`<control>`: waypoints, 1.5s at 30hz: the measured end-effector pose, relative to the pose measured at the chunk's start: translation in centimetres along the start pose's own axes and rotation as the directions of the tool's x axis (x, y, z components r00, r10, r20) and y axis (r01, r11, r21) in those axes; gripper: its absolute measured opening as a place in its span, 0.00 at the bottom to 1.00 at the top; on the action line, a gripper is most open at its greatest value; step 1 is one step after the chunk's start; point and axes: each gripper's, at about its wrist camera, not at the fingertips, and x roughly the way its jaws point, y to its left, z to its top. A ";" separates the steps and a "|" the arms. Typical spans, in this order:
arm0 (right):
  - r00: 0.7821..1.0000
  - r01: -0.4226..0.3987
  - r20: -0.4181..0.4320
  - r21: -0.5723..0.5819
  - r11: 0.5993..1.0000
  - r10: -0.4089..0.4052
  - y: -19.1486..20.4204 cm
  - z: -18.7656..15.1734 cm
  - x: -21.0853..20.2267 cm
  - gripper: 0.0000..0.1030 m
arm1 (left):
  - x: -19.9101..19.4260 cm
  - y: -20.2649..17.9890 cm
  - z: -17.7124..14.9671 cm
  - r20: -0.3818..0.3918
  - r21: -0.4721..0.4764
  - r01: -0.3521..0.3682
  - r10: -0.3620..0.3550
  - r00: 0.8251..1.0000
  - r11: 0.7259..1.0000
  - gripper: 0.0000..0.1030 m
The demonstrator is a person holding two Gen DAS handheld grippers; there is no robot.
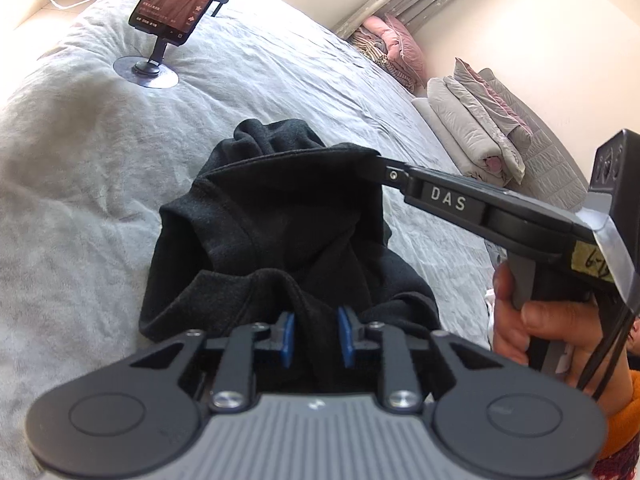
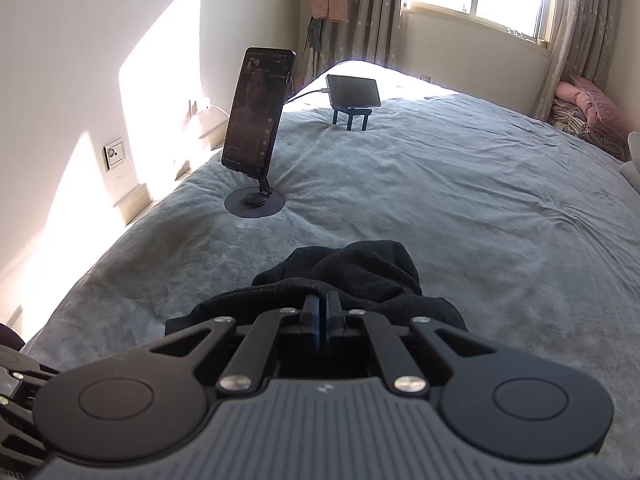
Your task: Fold clothes
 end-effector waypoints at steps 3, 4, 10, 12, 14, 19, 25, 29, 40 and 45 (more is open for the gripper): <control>1.000 0.016 0.023 0.016 1.000 -0.017 -0.6 0.1 -0.5 0.02 | -0.3 0.5 -0.3 0.003 0.011 -0.020 0.020 1.000 1.000 0.03; 0.999 0.025 0.035 0.024 0.999 -0.026 -0.9 0.2 -0.9 0.02 | -0.8 0.6 -0.4 0.015 0.028 -0.029 0.028 0.999 0.999 0.03; 0.988 0.105 0.110 0.066 0.992 -0.112 -2.4 1.1 -4.4 0.02 | -4.2 0.9 0.4 0.102 0.133 -0.083 0.070 0.992 0.988 0.03; 0.980 0.133 0.137 0.080 0.988 -0.143 -2.7 1.5 -6.1 0.02 | -5.5 0.8 1.0 0.138 0.171 -0.107 0.084 0.987 0.979 0.02; 0.968 0.170 0.170 0.086 0.982 -0.182 -2.9 1.8 -8.0 0.02 | -6.9 0.5 1.7 0.178 0.207 -0.131 0.094 0.980 0.969 0.02; 0.936 0.251 0.224 0.115 0.961 -0.271 -3.3 2.6 -12.5 0.02 | -10.6 -1.2 3.8 0.302 0.304 -0.186 0.090 0.949 0.934 0.02; 0.911 0.317 0.237 0.126 0.940 -0.339 -3.4 2.3 -16.6 0.00 | -14.9 -2.3 6.4 0.369 0.370 -0.204 0.058 0.927 0.906 0.02; 0.914 0.302 0.231 0.157 0.940 -0.332 -4.1 1.9 -18.2 0.00 | -16.2 -1.6 7.9 0.336 0.395 -0.195 0.056 0.940 0.898 0.02; 0.990 0.112 0.072 0.108 0.988 -0.121 -2.1 -0.1 -11.1 0.05 | -11.6 4.8 6.0 0.125 0.331 -0.198 0.165 0.978 0.923 0.03; 0.999 0.031 0.010 0.112 0.993 -0.032 -1.7 -0.3 -7.8 0.13 | -10.2 7.5 5.0 0.062 0.288 -0.204 0.194 0.979 0.936 0.11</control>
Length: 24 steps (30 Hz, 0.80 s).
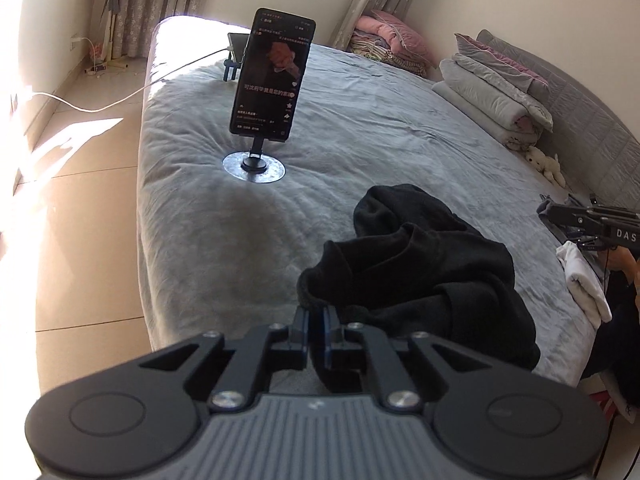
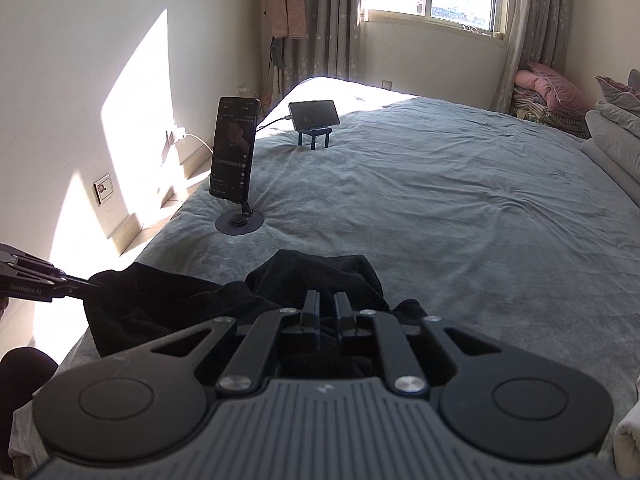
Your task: Fold clothes
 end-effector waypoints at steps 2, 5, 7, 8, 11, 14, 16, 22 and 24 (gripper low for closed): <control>0.999 -0.027 -0.025 0.010 1.000 0.027 0.1 -0.1 1.2 0.29 | 0.6 0.7 -0.4 -0.011 -0.020 0.002 -0.002 1.000 1.000 0.27; 0.998 -0.048 -0.036 0.009 0.999 0.048 0.1 -0.3 2.8 0.50 | 1.3 1.5 -0.7 -0.023 -0.047 0.006 -0.007 1.000 0.999 0.36; 0.996 -0.064 -0.056 0.009 0.998 0.064 0.1 -0.3 3.9 0.50 | 1.9 1.9 -0.6 -0.035 -0.061 0.010 -0.012 0.999 0.998 0.38; 0.995 -0.069 -0.065 0.010 0.998 0.069 0.0 -0.4 4.4 0.50 | 2.2 2.1 -0.5 -0.037 -0.071 0.010 -0.013 0.999 0.997 0.39; 0.992 -0.079 -0.095 0.011 0.997 0.079 -0.2 -0.7 5.9 0.50 | 3.1 2.7 -0.2 -0.046 -0.101 0.013 -0.017 0.999 0.995 0.39; 0.988 -0.090 -0.122 0.021 0.996 0.092 -0.7 -1.1 7.2 0.50 | 4.2 3.9 0.1 -0.061 -0.156 0.035 -0.045 0.997 0.987 0.39; 0.985 -0.102 -0.135 0.029 0.994 0.105 -1.0 -1.4 7.8 0.50 | 4.8 4.4 0.1 -0.071 -0.192 0.051 -0.066 0.995 0.980 0.39; 0.973 -0.172 -0.142 0.071 0.983 0.180 -1.6 -1.7 8.8 0.50 | 5.7 5.7 0.2 -0.069 -0.289 0.092 -0.117 0.991 0.953 0.39; 0.969 -0.196 -0.139 0.083 0.977 0.206 -1.7 -1.8 8.8 0.50 | 5.8 6.0 0.3 -0.071 -0.312 0.099 -0.127 0.989 0.945 0.39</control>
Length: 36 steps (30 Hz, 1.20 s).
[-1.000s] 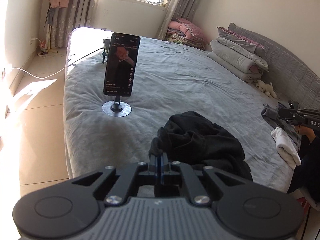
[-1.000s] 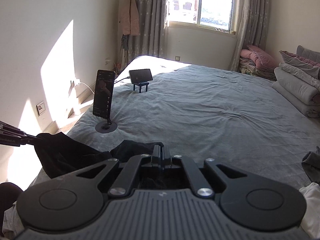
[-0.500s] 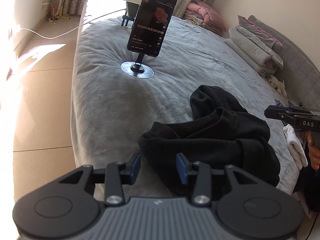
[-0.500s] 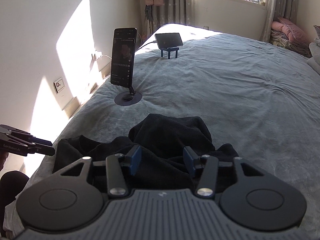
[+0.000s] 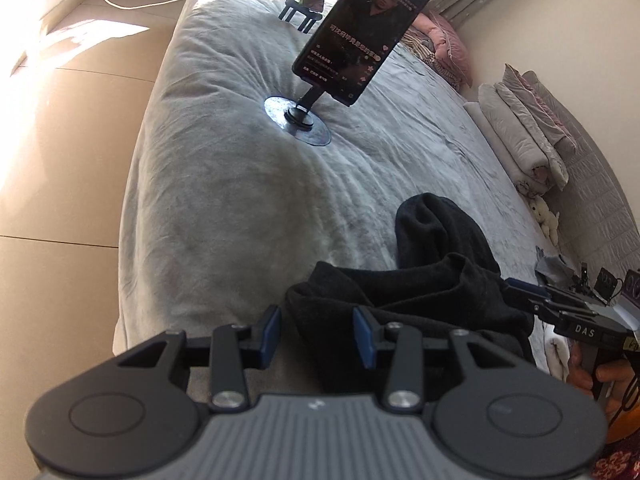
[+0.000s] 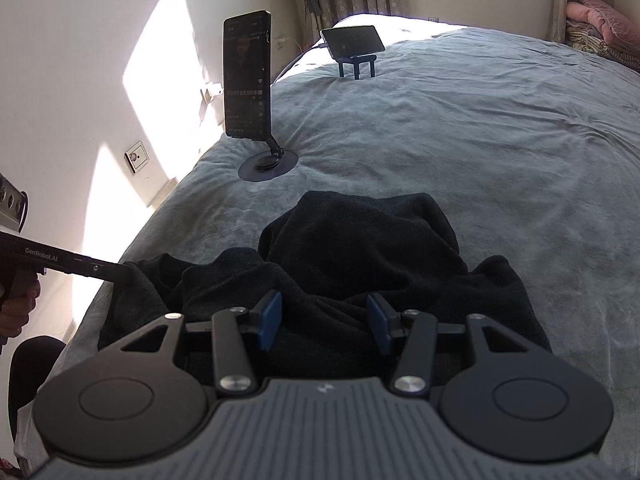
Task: Fold clothes
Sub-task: 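Raise both grippers high, holding the sweater up to let it hang open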
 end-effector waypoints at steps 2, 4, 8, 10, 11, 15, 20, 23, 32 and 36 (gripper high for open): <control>1.000 -0.018 -0.003 -0.003 1.000 0.018 0.1 -0.1 -0.1 0.50 | 0.0 0.3 0.1 -0.003 -0.026 0.009 -0.009 1.000 1.000 0.39; 1.000 -0.029 -0.006 -0.015 0.999 0.028 0.4 -0.3 -0.2 0.50 | 0.0 0.7 0.6 -0.001 -0.065 0.023 -0.023 1.000 0.998 0.38; 1.000 -0.029 -0.010 -0.035 0.999 0.029 0.8 -0.5 -0.2 0.50 | 0.3 1.5 1.2 -0.007 -0.135 0.057 -0.058 0.998 0.989 0.37; 1.000 -0.028 -0.013 -0.040 0.999 0.027 0.9 -0.6 -0.2 0.50 | 0.8 1.5 1.1 -0.030 -0.138 0.051 -0.056 0.998 0.989 0.29; 1.000 -0.026 -0.015 -0.043 0.999 0.025 1.0 -0.6 -0.1 0.46 | 1.0 1.4 0.9 -0.040 -0.127 0.047 -0.053 0.998 0.991 0.20; 1.000 -0.012 -0.018 -0.086 0.996 0.010 1.9 -1.3 0.1 0.24 | 1.1 0.6 0.0 -0.050 -0.081 0.039 -0.043 0.998 0.996 0.07; 0.996 0.071 0.054 -0.094 0.993 -0.066 2.8 -1.5 -1.9 0.08 | -1.2 -1.6 0.0 0.056 0.043 -0.008 0.006 0.998 0.999 0.06; 0.982 0.146 0.133 -0.104 0.984 -0.132 3.4 -1.1 -4.2 0.06 | -3.2 -4.0 0.8 0.138 0.140 -0.030 0.011 0.990 0.990 0.06; 0.845 0.392 0.419 -0.064 0.918 -0.332 5.2 2.1 -14.1 0.04 | -9.8 -14.9 3.9 0.412 0.454 -0.138 -0.070 0.908 0.880 0.05; 0.780 0.460 0.492 -0.030 0.887 -0.387 5.7 3.0 -17.7 0.04 | -12.5 -18.9 4.8 0.487 0.517 -0.163 -0.133 0.863 0.840 0.05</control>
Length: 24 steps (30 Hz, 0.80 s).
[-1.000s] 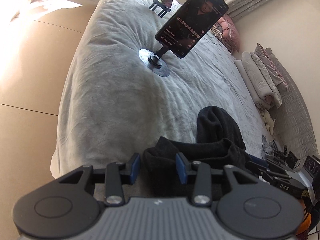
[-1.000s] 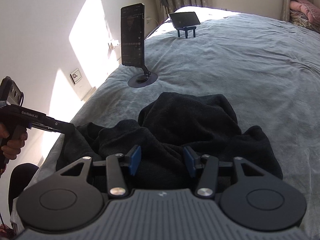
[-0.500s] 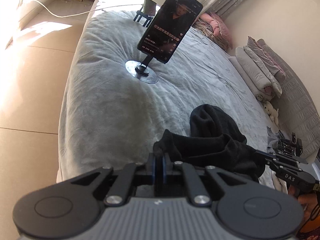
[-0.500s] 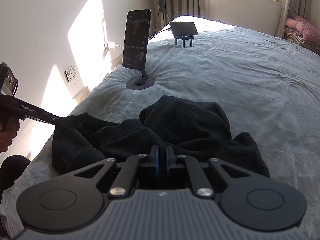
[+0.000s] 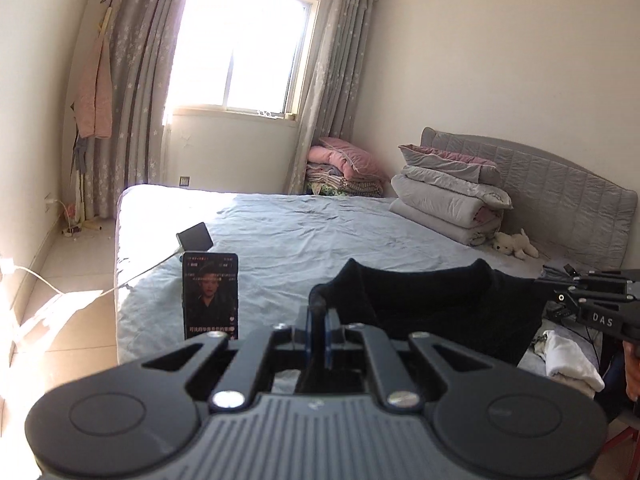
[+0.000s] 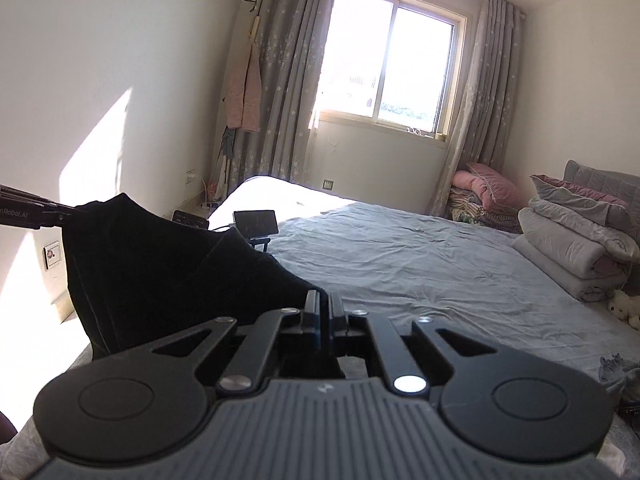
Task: Fold clothes
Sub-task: 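Raise both grippers high, holding the sweater up to let it hang open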
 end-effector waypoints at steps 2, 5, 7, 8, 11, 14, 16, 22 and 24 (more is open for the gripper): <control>0.999 0.033 0.039 -0.003 0.999 -0.032 -0.4 1.0 -1.2 0.04 | -0.9 -1.1 1.9 0.052 0.041 -0.007 0.005 0.999 0.999 0.05; 0.991 0.081 0.108 -0.005 0.997 -0.081 -1.1 2.8 -3.4 0.04 | -2.1 -2.5 4.4 0.113 0.087 -0.014 0.004 0.994 0.996 0.05; 0.984 0.107 0.144 -0.001 0.994 -0.106 -1.6 3.9 -4.5 0.04 | -3.1 -3.3 6.1 0.144 0.117 -0.014 -0.003 0.990 0.993 0.05; 0.980 0.120 0.161 0.003 0.993 -0.118 -1.8 4.5 -5.1 0.04 | -3.6 -3.7 7.0 0.162 0.133 -0.016 -0.006 0.987 0.991 0.05; 0.964 0.156 0.219 0.008 0.988 -0.154 -2.5 6.2 -7.1 0.04 | -5.2 -5.0 9.1 0.212 0.177 -0.026 -0.012 0.977 0.984 0.05; 0.946 0.185 0.270 0.005 0.983 -0.179 -2.9 7.7 -8.9 0.04 | -6.3 -6.0 10.7 0.241 0.206 -0.029 -0.022 0.970 0.978 0.05; 0.935 0.203 0.297 0.005 0.979 -0.195 -3.2 8.4 -10.0 0.04 | -7.1 -6.4 11.6 0.261 0.216 -0.025 -0.033 0.965 0.976 0.05; 0.904 0.260 0.350 0.000 0.966 -0.244 -3.5 9.1 -12.5 0.04 | -9.3 -7.6 13.3 0.330 0.237 -0.006 -0.074 0.941 0.972 0.04; 0.897 0.271 0.361 0.005 0.963 -0.254 -3.5 9.3 -13.3 0.04 | -9.9 -8.0 13.8 0.351 0.244 -0.005 -0.083 0.933 0.970 0.04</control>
